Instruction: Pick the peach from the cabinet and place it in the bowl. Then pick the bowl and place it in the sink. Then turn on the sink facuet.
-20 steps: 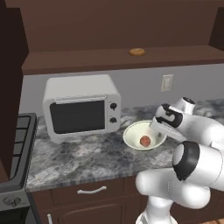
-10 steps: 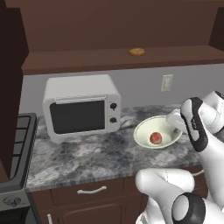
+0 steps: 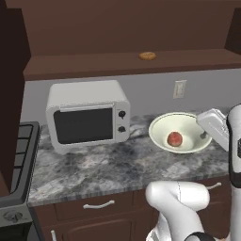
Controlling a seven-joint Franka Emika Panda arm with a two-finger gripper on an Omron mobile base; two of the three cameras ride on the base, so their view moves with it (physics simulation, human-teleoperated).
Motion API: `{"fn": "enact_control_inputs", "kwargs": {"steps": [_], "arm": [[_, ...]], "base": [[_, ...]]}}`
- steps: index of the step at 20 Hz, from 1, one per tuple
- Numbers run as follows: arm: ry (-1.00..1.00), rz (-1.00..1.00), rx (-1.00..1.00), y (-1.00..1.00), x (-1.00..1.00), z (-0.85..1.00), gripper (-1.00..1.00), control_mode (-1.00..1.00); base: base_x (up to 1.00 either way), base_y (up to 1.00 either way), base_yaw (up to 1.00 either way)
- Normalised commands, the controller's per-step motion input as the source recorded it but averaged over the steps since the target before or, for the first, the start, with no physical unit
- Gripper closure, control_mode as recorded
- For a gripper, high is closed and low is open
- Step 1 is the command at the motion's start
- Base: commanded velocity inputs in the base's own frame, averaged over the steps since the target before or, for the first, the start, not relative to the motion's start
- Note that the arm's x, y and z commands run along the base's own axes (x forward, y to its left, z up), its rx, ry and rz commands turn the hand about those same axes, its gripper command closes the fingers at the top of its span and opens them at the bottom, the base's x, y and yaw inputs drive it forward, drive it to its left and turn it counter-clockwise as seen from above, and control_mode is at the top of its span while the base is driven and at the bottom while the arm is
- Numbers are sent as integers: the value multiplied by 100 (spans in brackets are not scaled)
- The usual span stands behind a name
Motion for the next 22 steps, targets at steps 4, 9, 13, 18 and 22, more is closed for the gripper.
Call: {"fn": "enact_control_inputs", "kwargs": {"steps": [4, 9, 13, 18, 22], "arm": [[0, 0, 12, 0, -34, 29, 100, -100], [0, 0, 2, 0, -1, 0, 100, -100], [0, 0, 0, 0, -4, 0, 100, -100], [0, 0, 0, 0, 0, 0, 100, 100], [0, 0, 0, 0, 0, 0, 100, 100]], "base": [[0, 0, 0], [0, 0, 0], [0, 0, 0], [-84, 0, 0], [-100, 0, 0]]}}
